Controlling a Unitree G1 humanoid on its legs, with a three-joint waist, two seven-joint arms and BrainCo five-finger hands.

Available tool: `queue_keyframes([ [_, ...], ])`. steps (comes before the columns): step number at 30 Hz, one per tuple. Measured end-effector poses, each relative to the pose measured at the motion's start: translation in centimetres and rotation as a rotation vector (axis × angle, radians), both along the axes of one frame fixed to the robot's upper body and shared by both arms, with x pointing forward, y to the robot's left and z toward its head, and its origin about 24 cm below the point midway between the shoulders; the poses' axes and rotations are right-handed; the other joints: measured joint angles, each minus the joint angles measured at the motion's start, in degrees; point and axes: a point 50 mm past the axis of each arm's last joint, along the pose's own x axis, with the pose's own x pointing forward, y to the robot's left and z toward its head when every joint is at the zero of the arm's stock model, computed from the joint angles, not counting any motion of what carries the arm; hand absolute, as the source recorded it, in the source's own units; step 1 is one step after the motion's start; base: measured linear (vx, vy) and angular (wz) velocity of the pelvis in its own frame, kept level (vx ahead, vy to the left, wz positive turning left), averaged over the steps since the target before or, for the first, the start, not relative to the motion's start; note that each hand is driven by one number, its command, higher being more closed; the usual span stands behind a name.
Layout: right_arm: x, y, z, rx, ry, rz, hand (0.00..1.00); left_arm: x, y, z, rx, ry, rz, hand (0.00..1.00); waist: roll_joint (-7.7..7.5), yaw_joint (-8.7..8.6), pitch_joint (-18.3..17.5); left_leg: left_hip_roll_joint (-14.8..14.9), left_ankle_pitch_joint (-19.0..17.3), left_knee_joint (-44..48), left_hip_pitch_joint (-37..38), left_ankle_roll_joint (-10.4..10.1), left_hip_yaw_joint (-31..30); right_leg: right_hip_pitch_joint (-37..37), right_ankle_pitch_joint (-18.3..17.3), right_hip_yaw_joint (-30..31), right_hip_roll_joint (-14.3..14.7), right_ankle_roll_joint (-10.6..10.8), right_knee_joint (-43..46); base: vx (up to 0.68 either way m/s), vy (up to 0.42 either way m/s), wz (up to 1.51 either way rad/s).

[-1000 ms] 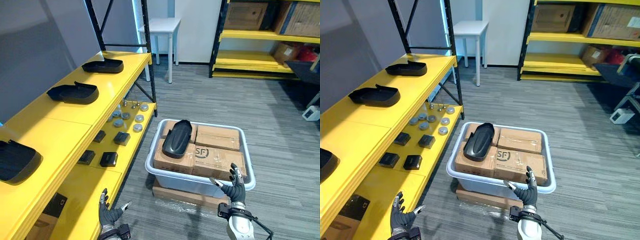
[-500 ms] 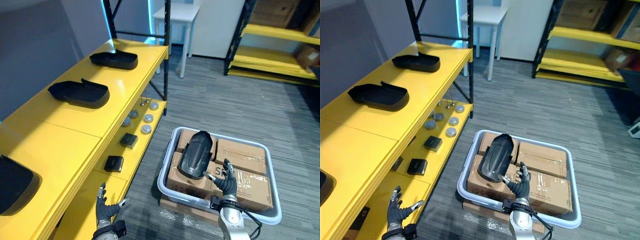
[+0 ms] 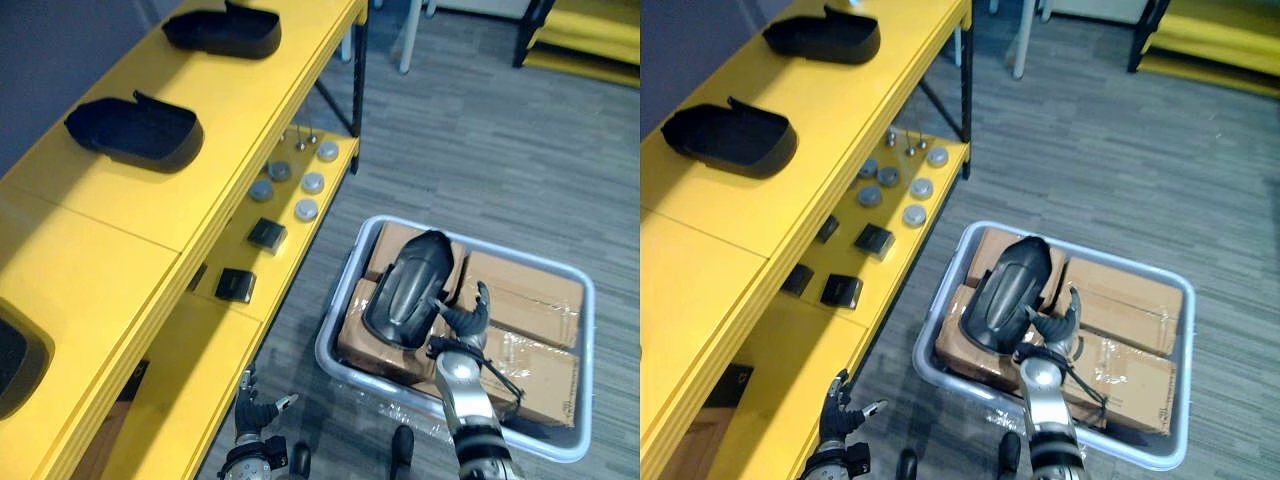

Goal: Walk over and take plastic housings, then place them on the shelf

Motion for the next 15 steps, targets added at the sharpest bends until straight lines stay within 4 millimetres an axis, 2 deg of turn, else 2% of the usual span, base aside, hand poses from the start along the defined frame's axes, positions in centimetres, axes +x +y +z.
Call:
queue_keyframes([
  [3, 2.0, 0.3, 1.8, -0.014, -0.011, -0.001, 0.00, 0.2, -0.5, -0.2, 0.000, 0.005, -0.013, 0.00, 0.10, 0.52, 2.0, -0.1, 0.1, 0.0, -1.4, 0.2, 0.0, -1.4, 0.8, 0.0, -0.1, -0.1, 0.0, -0.09, -0.009, -0.01],
  [7, 4.4, -2.1, 3.9, -0.021, 0.042, -0.055, 0.00, 0.8, -1.0, -0.4, 0.004, 0.010, -0.031, 0.00, 0.13, 1.42, 4.8, -0.6, 0.6, 0.4, -4.3, 0.7, -0.5, -4.0, 2.3, 0.0, -0.4, 0.0, -0.1, -0.09, -0.004, 0.04],
  [9, 4.7, -2.4, 4.0, -0.020, 0.058, -0.062, 0.00, 0.9, -1.0, -0.6, 0.010, 0.019, -0.029, 0.00, 0.14, 1.45, 4.9, -0.6, 0.6, 1.2, -5.3, 0.7, -1.1, -4.5, 2.5, 0.0, -0.5, 0.1, -0.1, -0.07, 0.007, 0.07],
  [11, 5.1, -2.9, 5.0, -0.010, 0.049, -0.082, 0.00, 1.2, -0.8, -0.8, 0.028, 0.029, -0.022, 0.00, 0.11, 1.55, 5.4, -0.6, 0.6, 2.5, -7.3, 0.7, -1.3, -5.7, 3.3, 0.0, -0.4, 0.2, -0.1, -0.09, 0.016, 0.08],
  [15, 5.5, -2.6, 6.0, -0.025, 0.043, -0.106, 0.00, 1.4, -0.5, -0.8, 0.042, 0.030, 0.004, 0.00, 0.02, 1.52, 6.0, -0.6, 0.3, 4.4, -9.4, 0.7, -1.2, -7.1, 4.4, 0.4, -0.3, 0.3, -0.1, -0.07, 0.019, -0.03],
])
